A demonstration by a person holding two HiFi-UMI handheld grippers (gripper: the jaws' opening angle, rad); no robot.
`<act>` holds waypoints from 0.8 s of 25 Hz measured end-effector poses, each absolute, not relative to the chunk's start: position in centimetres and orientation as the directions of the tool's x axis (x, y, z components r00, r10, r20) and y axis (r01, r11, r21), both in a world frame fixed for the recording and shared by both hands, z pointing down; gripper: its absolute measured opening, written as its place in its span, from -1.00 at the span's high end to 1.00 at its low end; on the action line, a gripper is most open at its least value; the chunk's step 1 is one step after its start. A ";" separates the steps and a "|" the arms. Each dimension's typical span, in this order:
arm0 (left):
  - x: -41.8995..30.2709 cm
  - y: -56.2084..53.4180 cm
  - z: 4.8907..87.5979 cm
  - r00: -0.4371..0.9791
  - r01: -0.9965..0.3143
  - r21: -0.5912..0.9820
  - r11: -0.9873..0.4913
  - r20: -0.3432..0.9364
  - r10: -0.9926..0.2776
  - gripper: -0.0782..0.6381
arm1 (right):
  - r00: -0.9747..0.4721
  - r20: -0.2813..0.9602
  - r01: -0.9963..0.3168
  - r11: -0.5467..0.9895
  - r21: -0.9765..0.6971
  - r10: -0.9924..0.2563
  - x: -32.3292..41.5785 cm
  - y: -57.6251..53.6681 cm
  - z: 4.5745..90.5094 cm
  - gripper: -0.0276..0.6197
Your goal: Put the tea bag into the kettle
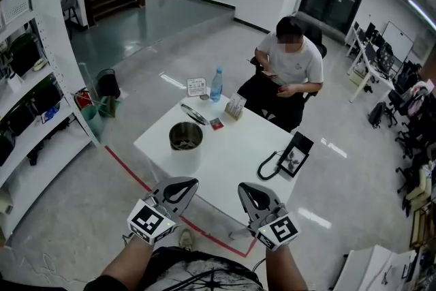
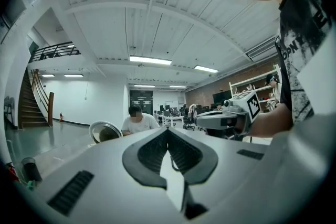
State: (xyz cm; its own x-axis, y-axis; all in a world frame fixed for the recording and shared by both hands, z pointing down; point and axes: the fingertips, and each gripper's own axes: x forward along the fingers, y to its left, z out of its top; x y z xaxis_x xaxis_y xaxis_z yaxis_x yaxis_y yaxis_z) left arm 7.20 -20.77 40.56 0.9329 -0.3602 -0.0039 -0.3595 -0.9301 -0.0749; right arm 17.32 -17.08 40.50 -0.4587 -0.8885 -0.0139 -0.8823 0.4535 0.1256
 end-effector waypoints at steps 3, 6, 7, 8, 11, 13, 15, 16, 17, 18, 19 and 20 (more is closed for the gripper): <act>7.1 -23.9 40.5 0.942 -0.333 -0.075 -0.940 0.000 -0.334 0.76 | -0.427 -0.016 -0.898 0.421 0.129 -0.904 17.2 -20.4 40.6 0.88; 7.2 -26.5 40.7 0.954 -0.300 -0.075 -0.951 0.009 -0.301 0.76 | -0.404 -0.016 -0.908 0.399 0.128 -0.914 16.9 -23.2 40.7 0.88; 7.2 -27.2 40.8 0.957 -0.287 -0.074 -0.955 0.012 -0.289 0.76 | -0.397 -0.015 -0.911 0.393 0.127 -0.917 16.8 -24.0 40.8 0.88; 7.3 -27.8 40.9 0.961 -0.274 -0.074 -0.959 0.014 -0.276 0.76 | -0.390 -0.015 -0.914 0.385 0.127 -0.921 16.8 -24.8 40.8 0.88; 7.5 -29.3 40.8 0.969 -0.243 -0.070 -0.967 0.025 -0.246 0.76 | -0.358 -0.005 -0.927 0.354 0.126 -0.934 16.7 -26.7 41.1 0.88; 7.5 -30.3 40.8 0.971 -0.236 -0.067 -0.969 0.034 -0.239 0.76 | -0.336 0.005 -0.935 0.334 0.119 -0.942 16.8 -27.7 41.3 0.88; 7.7 -31.0 41.0 0.974 -0.221 -0.064 -0.973 0.036 -0.224 0.76 | -0.322 0.016 -0.940 0.322 0.116 -0.947 16.8 -28.7 41.6 0.88; 7.9 -31.1 41.3 0.978 -0.203 -0.063 -0.977 0.033 -0.206 0.76 | -0.317 0.023 -0.941 0.318 0.115 -0.948 16.9 -29.0 41.8 0.88; 8.1 -31.1 41.5 0.982 -0.185 -0.060 -0.981 0.031 -0.187 0.76 | -0.311 0.031 -0.943 0.312 0.115 -0.950 17.0 -29.3 42.1 0.88; 8.3 -31.1 41.7 0.985 -0.170 -0.056 -0.984 0.032 -0.172 0.76 | -0.306 0.033 -0.944 0.308 0.115 -0.952 17.2 -29.6 42.3 0.88; 8.6 -31.0 42.0 0.987 -0.155 -0.052 -0.987 0.037 -0.157 0.76 | -0.302 0.029 -0.946 0.303 0.115 -0.953 17.5 -29.9 42.4 0.88; 9.0 -30.9 42.2 0.989 -0.138 -0.049 -0.989 0.045 -0.140 0.76 | -0.293 0.027 -0.949 0.294 0.113 -0.956 17.8 -30.1 42.5 0.88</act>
